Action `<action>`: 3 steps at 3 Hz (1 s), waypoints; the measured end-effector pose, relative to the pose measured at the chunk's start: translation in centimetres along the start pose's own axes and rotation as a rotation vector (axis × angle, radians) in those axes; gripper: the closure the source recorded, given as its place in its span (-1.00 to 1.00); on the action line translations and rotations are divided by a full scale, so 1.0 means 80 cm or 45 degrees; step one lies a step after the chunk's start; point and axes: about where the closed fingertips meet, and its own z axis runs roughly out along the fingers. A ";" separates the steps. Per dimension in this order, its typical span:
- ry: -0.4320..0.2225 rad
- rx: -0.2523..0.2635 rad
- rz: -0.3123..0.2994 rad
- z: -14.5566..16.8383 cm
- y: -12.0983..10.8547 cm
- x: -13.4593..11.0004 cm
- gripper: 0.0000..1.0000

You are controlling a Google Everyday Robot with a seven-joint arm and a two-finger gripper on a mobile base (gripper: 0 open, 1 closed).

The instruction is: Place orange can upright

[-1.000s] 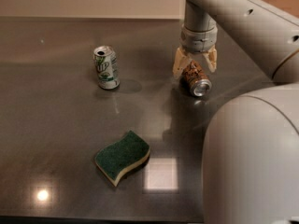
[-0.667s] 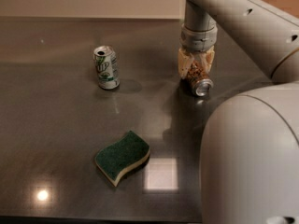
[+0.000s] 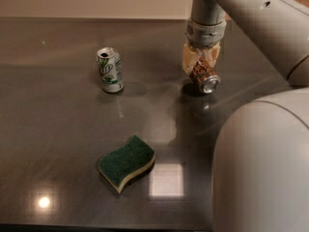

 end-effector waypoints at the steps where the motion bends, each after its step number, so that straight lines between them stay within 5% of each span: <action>1: -0.080 -0.066 -0.138 -0.024 0.015 -0.003 1.00; 3: -0.301 -0.229 -0.495 -0.073 0.049 0.008 1.00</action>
Offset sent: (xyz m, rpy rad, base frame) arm -0.0373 0.0372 0.0670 0.2020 -0.1141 0.4376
